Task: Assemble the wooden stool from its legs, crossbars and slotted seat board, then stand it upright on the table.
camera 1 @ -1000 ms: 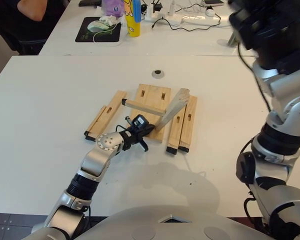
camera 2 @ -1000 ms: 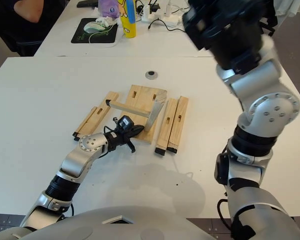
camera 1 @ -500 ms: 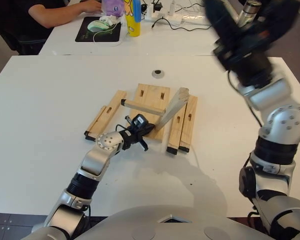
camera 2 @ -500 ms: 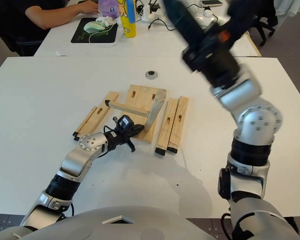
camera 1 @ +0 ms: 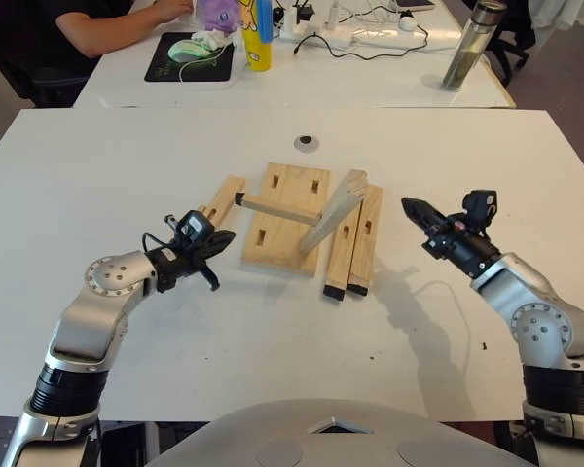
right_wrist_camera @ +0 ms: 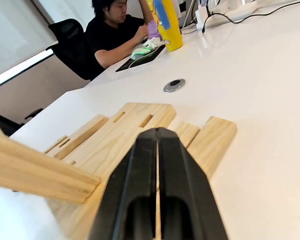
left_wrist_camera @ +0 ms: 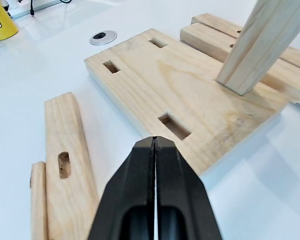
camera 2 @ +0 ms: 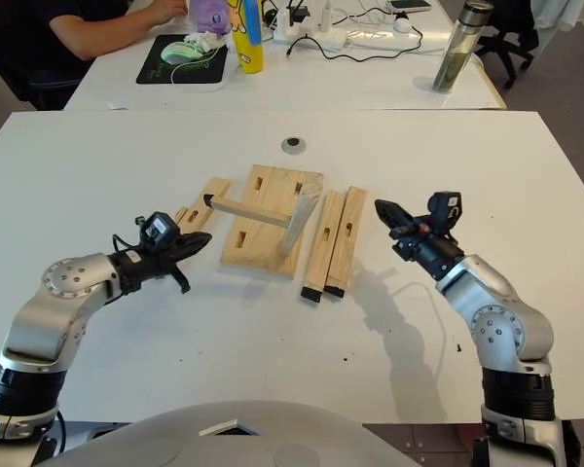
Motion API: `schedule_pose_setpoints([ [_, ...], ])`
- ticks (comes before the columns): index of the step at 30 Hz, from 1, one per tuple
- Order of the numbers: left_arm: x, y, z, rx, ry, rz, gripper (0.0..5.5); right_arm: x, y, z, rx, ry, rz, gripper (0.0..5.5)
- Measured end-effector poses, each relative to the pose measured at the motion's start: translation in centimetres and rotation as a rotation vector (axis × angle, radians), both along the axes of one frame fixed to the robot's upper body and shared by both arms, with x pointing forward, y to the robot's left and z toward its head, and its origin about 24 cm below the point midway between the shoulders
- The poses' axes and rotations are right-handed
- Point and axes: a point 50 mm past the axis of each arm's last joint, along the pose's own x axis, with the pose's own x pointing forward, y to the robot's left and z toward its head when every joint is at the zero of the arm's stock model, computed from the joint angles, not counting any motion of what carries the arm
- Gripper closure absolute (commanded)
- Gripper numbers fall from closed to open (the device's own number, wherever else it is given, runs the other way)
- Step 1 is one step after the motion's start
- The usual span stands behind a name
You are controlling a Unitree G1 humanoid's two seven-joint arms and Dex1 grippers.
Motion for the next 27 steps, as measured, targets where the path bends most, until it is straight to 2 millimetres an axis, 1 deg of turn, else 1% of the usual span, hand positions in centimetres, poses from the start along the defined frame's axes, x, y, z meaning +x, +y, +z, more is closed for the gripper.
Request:
schedule_pose_setpoints([
  [2, 0.1, 0.7, -0.5, 0.051, 0.023, 0.027, 5.50, -0.3, 1.1, 0.2, -0.021, -0.022, 0.049, 5.49],
  [4, 0.1, 0.8, -1.1, 0.084, 0.049, 0.033, 5.50, -0.4, 1.9, 0.2, -0.029, -0.031, 0.077, 5.49],
  [7, -0.1, -0.1, -2.1, 0.103, 0.087, 0.004, 5.50, -0.6, 2.8, -0.2, -0.046, -0.017, 0.121, 5.49],
  [11, -0.4, -1.4, -2.8, 0.077, 0.114, -0.027, 5.50, -1.2, 3.8, -1.3, -0.119, 0.051, 0.195, 5.49],
  [17, -0.6, -2.1, -3.2, 0.063, 0.124, -0.031, 5.50, -2.4, 4.4, -2.4, -0.221, 0.137, 0.296, 5.49],
  [22, -0.7, -2.5, -3.4, 0.051, 0.127, -0.026, 5.50, -3.3, 4.0, -3.4, -0.319, 0.208, 0.364, 5.49],
  [27, -0.8, -2.6, -3.6, 0.045, 0.129, -0.015, 5.50, -3.7, 3.4, -3.6, -0.390, 0.237, 0.409, 5.49],
])
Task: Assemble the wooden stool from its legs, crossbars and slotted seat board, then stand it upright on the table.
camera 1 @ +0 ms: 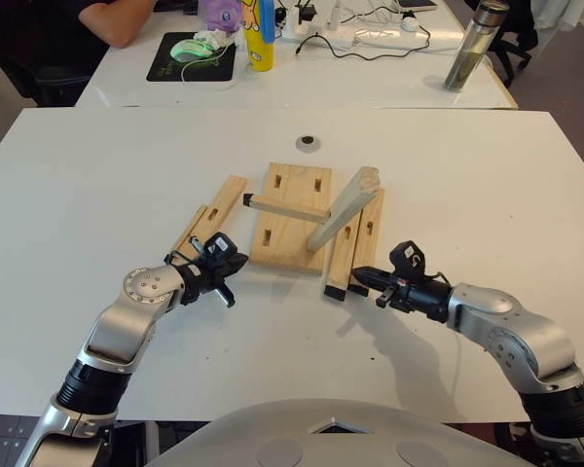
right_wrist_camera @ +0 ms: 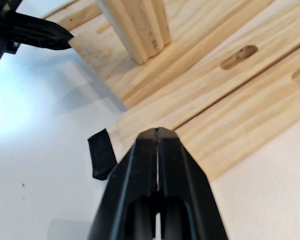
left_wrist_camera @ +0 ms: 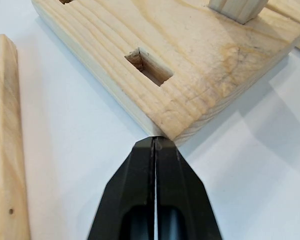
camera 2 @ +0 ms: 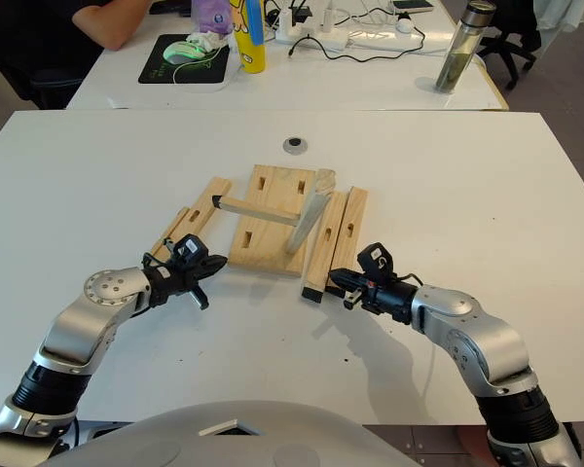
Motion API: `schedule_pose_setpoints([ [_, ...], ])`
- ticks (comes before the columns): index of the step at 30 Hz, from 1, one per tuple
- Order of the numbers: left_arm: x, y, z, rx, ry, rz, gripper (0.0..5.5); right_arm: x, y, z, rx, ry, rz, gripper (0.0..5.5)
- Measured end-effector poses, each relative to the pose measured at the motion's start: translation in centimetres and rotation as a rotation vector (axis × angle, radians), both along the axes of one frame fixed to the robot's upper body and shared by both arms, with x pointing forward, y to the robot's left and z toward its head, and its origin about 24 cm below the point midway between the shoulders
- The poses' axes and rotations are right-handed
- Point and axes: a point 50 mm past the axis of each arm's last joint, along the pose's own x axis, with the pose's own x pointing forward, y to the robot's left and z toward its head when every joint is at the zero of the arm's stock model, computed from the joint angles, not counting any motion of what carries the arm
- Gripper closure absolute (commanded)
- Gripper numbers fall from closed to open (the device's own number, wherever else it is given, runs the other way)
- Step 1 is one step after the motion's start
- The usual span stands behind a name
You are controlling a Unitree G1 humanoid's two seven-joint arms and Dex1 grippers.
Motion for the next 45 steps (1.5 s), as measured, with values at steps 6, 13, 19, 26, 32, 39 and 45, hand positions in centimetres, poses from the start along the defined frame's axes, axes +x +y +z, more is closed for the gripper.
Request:
schedule_pose_setpoints([
  [6, -0.3, -0.3, -0.2, -0.010, 0.009, 0.004, 5.50, 0.4, -0.7, 0.0, -0.186, -0.052, 0.067, 5.49],
  [13, -1.0, -0.4, -0.6, -0.013, 0.025, 0.023, 5.50, 2.0, -3.6, 1.2, -0.389, -0.128, 0.062, 5.49],
  [19, -1.4, -0.9, -1.0, -0.031, 0.039, 0.026, 5.50, 3.4, -1.5, 4.3, -0.031, -0.208, -0.043, 5.29],
  [26, -1.5, -1.0, -1.0, -0.038, 0.049, 0.021, 5.50, 2.6, 1.3, 3.3, 0.064, -0.169, -0.315, 4.33],
  [32, -1.4, -1.2, -0.9, -0.040, 0.058, 0.007, 5.50, 1.3, 2.3, 1.3, 0.084, -0.006, -0.534, 3.46],
  [39, -1.3, -1.3, -0.8, -0.049, 0.067, -0.002, 5.50, 0.4, 3.9, 1.0, 0.132, 0.106, -0.560, 2.49],
  [45, -1.3, -1.4, -0.8, -0.049, 0.067, 0.000, 5.50, 0.4, 3.5, 0.9, 0.024, 0.089, -0.564, 2.19],
])
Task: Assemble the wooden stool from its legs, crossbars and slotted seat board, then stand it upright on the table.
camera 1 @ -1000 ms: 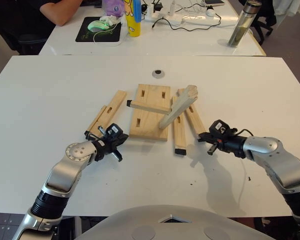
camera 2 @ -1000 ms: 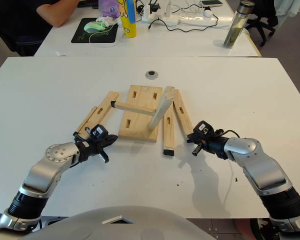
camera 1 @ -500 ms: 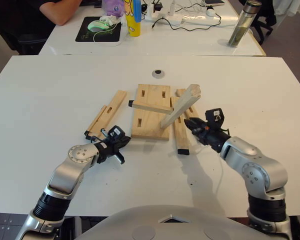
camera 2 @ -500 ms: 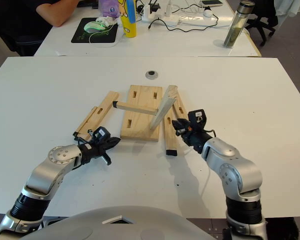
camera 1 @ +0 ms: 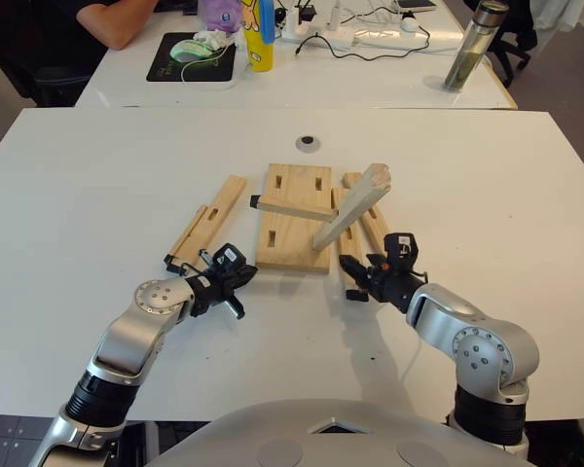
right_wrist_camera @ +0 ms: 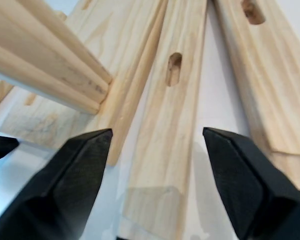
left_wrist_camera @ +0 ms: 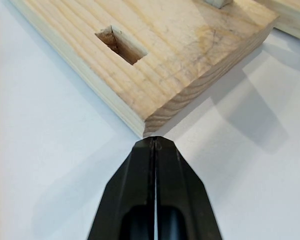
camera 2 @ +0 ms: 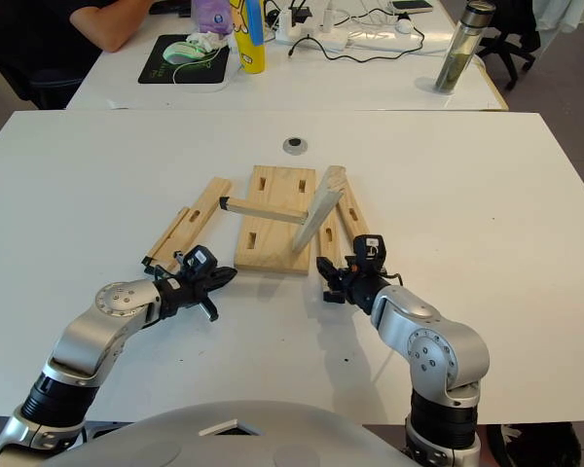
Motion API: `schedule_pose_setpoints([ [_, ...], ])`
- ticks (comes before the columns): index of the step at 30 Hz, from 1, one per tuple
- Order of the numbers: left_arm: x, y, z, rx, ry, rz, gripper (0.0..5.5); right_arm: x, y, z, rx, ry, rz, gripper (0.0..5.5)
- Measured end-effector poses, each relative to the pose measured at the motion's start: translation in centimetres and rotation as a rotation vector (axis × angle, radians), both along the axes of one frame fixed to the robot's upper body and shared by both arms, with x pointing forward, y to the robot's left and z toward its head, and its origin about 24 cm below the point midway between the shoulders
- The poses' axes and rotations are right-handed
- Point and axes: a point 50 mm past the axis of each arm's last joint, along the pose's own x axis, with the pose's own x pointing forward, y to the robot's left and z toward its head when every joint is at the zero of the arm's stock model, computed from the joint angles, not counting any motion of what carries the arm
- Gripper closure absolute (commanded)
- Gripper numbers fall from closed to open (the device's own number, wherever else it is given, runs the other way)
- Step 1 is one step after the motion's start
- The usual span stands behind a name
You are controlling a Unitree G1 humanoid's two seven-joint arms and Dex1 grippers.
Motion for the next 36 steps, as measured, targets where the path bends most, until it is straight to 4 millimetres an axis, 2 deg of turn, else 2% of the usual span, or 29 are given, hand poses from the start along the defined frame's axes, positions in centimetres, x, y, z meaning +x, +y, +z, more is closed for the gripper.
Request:
schedule_pose_setpoints([
  [10, 0.4, -0.5, 0.5, -0.006, -0.010, -0.043, 5.50, -0.9, 1.4, -1.2, -0.049, 0.039, 0.055, 2.19],
  [14, 0.6, -0.6, 0.6, -0.009, -0.012, -0.056, 5.50, -1.1, 1.4, -1.5, -0.141, 0.028, 0.054, 2.19],
  [18, 0.6, -0.7, 0.7, -0.011, -0.010, -0.061, 5.50, -1.2, 1.5, -1.7, -0.219, 0.024, 0.075, 2.86],
  [23, 0.7, -0.8, 0.7, -0.011, -0.012, -0.065, 5.50, -1.1, 1.5, -1.8, -0.262, 0.019, 0.096, 3.39],
  [30, 0.8, -0.8, 0.7, -0.009, -0.019, -0.065, 5.50, -0.3, 1.2, -1.5, -0.230, 0.010, 0.073, 3.43],
  [33, 0.8, -0.8, 0.6, -0.009, -0.024, -0.066, 5.50, 0.9, 0.4, -0.2, -0.229, -0.070, 0.011, 3.43],
  [36, 0.8, -0.7, 0.6, -0.019, -0.024, -0.071, 5.50, 2.9, -0.5, 2.9, -0.203, -0.258, -0.067, 3.43],
])
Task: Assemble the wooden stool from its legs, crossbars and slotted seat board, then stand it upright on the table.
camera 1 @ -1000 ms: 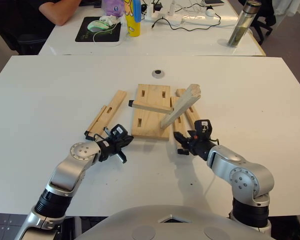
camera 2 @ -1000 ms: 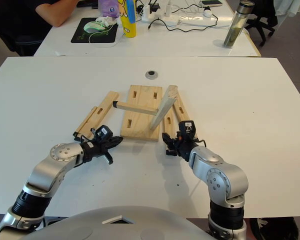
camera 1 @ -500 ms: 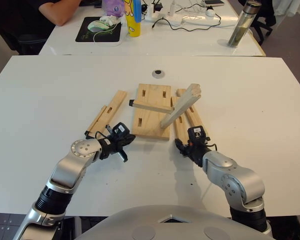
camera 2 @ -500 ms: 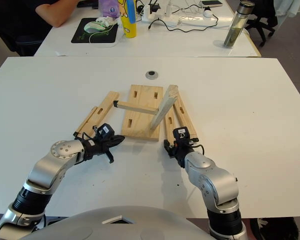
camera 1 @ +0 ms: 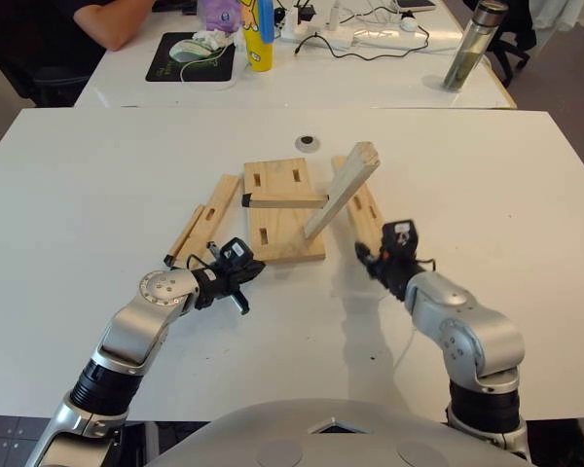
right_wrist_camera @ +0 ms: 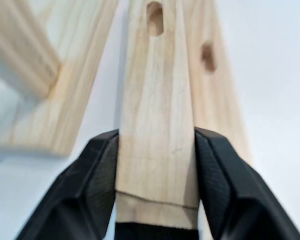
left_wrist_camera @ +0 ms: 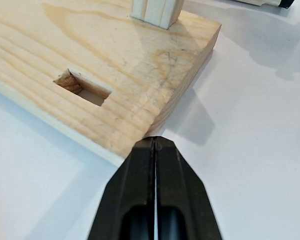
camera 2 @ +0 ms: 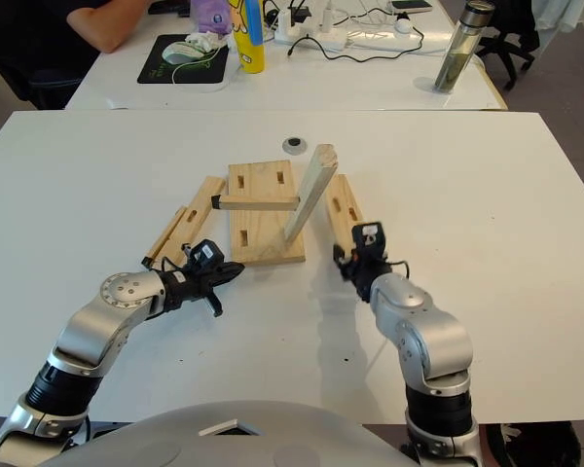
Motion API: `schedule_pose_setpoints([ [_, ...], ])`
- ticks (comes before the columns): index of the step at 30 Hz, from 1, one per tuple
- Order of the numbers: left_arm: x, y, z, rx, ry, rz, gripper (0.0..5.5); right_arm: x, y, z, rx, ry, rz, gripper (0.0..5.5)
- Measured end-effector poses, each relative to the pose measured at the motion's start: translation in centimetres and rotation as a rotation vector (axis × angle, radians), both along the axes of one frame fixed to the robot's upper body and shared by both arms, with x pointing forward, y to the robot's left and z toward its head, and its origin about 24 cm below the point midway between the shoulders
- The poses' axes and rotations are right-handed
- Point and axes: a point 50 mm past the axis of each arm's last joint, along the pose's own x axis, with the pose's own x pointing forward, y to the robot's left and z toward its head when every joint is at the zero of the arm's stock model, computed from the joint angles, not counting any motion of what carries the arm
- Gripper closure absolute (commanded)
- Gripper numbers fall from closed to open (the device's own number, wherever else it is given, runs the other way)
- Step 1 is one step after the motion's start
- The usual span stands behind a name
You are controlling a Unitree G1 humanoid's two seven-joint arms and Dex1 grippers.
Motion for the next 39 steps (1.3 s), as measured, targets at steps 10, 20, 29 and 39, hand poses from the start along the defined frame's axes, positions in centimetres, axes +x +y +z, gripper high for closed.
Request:
schedule_pose_setpoints([
  [10, 0.7, 0.2, 3.5, -0.346, 0.035, -0.008, 4.28, 5.2, -3.2, 11.7, 0.493, -0.525, 0.134, 3.43],
  [20, 1.3, 1.2, 13.5, -0.844, 0.002, -0.211, 2.90, 1.4, -1.7, 16.1, 0.759, -0.476, 0.809, 3.43],
  [29, 0.7, 2.4, 18.2, -0.906, -0.004, -0.304, 1.61, -2.0, -1.4, 15.6, 0.689, -0.230, 1.129, 3.43],
  [39, 1.1, 2.1, 20.7, -0.960, 0.048, -0.434, 0.99, -2.5, -1.7, 13.0, 0.623, -0.056, 1.219, 3.43],
])
